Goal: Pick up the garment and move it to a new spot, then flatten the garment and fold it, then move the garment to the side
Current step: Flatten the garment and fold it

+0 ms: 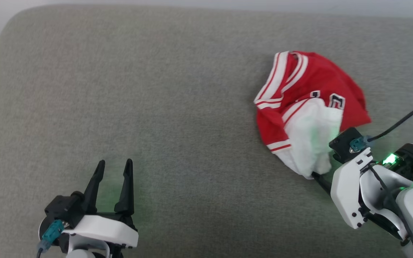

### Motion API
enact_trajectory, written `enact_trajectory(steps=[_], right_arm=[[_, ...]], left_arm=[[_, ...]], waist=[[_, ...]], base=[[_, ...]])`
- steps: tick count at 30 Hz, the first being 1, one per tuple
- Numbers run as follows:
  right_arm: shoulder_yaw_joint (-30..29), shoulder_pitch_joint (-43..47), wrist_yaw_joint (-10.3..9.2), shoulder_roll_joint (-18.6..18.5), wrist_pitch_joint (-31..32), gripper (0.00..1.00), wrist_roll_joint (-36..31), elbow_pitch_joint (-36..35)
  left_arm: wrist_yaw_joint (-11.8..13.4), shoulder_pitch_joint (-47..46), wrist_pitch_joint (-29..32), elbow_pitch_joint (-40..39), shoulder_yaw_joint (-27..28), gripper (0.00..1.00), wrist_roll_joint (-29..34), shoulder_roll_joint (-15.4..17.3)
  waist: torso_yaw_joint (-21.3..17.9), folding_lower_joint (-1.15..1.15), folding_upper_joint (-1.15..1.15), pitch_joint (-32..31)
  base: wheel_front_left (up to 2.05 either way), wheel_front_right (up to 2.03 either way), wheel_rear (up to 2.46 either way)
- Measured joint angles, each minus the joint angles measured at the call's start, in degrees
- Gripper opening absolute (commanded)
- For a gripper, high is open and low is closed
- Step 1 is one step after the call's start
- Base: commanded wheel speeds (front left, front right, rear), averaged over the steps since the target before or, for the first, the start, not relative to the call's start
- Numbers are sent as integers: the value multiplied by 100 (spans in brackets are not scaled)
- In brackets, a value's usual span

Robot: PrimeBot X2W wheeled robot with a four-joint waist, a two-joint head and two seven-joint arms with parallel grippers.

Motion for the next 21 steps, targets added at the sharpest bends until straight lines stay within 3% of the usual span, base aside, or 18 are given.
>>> enact_trajectory(steps=[5, 6, 7, 9, 15, 21], right_arm=[[-36, -17, 0, 16, 254, 100, -71, -24], [-56, -29, 0, 21, 256, 93, -96, -32], [-62, -44, 0, 26, 274, 60, -127, -44], [-63, -68, 0, 54, 288, 4, -147, -78], [-285, -64, 7, 137, 243, 0, -236, -108], [-1096, 352, 5, -33, 136, 0, -409, -331]], left_arm=[[0, -79, 0, 21, 14, 100, -43, -34], [0, -108, 0, 23, 13, 100, -49, -41], [0, -140, 0, 22, 12, 100, -55, -49], [0, -172, 0, 21, 11, 100, -65, -56], [0, -272, 0, 26, 63, 100, -74, -32], [0, -283, 0, -9, 97, 100, -73, 53]], waist=[[128, 0, 0, 223], [142, 0, 0, 257], [151, 0, 0, 289], [155, 0, 0, 346], [-11, 0, 0, 399], [-333, 0, 0, 377]], base=[[0, 0, 0], [0, 0, 0], [0, 0, 0], [0, 0, 0], [0, 0, 0], [0, 0, 0]])
